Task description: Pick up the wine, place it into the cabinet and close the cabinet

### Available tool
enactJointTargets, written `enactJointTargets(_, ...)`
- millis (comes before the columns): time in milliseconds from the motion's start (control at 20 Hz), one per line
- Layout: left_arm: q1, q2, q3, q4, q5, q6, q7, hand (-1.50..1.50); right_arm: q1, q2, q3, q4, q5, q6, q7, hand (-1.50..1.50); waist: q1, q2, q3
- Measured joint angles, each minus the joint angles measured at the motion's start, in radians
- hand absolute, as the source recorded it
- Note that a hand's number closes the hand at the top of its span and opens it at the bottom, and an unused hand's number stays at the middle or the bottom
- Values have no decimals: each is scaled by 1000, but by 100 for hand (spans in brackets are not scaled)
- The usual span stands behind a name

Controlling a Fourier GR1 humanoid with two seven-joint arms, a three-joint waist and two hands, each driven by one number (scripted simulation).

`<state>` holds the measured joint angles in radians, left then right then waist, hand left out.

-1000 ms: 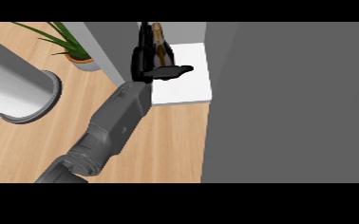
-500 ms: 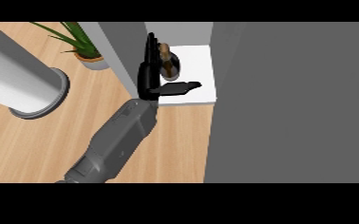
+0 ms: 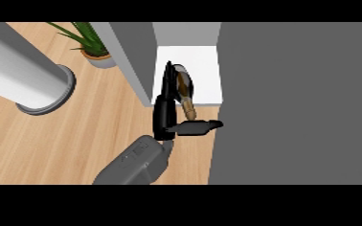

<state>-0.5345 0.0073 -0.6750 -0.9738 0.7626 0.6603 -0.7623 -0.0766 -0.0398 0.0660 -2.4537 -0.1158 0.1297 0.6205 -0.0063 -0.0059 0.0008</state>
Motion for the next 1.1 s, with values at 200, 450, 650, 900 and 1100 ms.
enactJointTargets(200, 103, 15, -40, -158, -51, 41, 36, -150, 18, 0, 3, -9, 0, -3, -1, -150, 6, 1, 0)
enactJointTargets(450, 228, 62, -91, -372, -117, 120, 95, -150, 16, 1, 13, -12, 6, -12, 4, -150, 10, 1, 0)
enactJointTargets(650, 293, 104, -121, -515, -177, 185, 164, -150, 13, -6, -6, -12, 5, -8, 3, -150, 9, 2, 0)
enactJointTargets(900, 394, 145, -154, -680, -232, 217, 193, -150, 29, -14, -8, -15, 0, 14, 1, -150, 8, 2, 0)
enactJointTargets(1100, 469, 214, -178, -780, -251, 188, 196, -150, 30, -11, 10, -14, -9, 29, 21, 150, 8, 3, 0)
